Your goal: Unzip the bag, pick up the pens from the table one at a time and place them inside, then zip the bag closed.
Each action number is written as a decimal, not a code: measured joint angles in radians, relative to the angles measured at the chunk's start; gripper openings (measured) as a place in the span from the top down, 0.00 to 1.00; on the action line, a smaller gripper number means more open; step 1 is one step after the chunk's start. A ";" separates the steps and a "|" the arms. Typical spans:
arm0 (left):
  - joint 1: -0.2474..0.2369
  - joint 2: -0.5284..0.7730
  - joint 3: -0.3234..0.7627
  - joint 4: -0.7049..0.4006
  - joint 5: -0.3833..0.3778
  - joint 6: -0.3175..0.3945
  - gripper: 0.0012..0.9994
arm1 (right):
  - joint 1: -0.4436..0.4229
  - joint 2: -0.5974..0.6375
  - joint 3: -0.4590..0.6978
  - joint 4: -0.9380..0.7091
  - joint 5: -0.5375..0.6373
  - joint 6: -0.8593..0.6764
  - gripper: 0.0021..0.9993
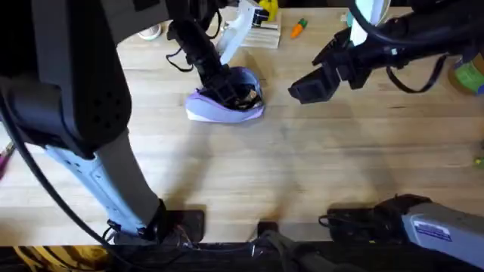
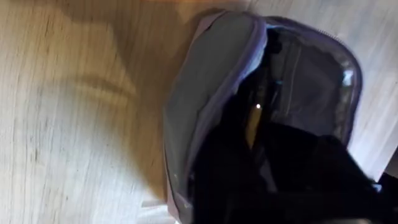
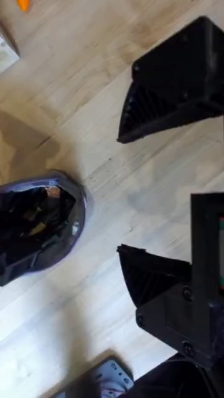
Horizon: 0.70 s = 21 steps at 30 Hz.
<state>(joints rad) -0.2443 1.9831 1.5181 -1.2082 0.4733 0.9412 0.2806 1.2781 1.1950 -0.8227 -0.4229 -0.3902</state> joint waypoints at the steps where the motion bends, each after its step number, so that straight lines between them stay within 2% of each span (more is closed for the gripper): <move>1: 0.000 0.000 0.000 0.000 -0.005 0.002 0.76 | 0.000 0.000 0.000 0.000 0.001 0.000 0.00; 4: 0.000 0.000 0.000 -0.002 -0.006 0.002 0.30 | 0.000 0.000 0.000 0.000 0.005 -0.001 0.00; 6: -0.002 -0.002 0.000 -0.012 0.006 -0.001 0.05 | 0.000 0.000 0.000 0.000 0.008 -0.001 0.00; 8: -0.005 -0.007 0.000 -0.015 0.005 -0.002 0.01 | 0.000 0.000 0.000 0.000 0.008 -0.001 0.00; 18: -0.004 -0.008 0.000 -0.019 0.015 -0.005 0.01 | 0.000 0.000 0.000 0.000 0.009 -0.002 0.00; 21: 0.011 -0.008 0.006 -0.062 0.046 0.024 0.00 | 0.000 0.000 0.000 0.000 0.012 -0.004 0.00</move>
<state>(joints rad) -0.2333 1.9755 1.5242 -1.2702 0.5198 0.9656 0.2806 1.2781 1.1950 -0.8227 -0.4110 -0.3939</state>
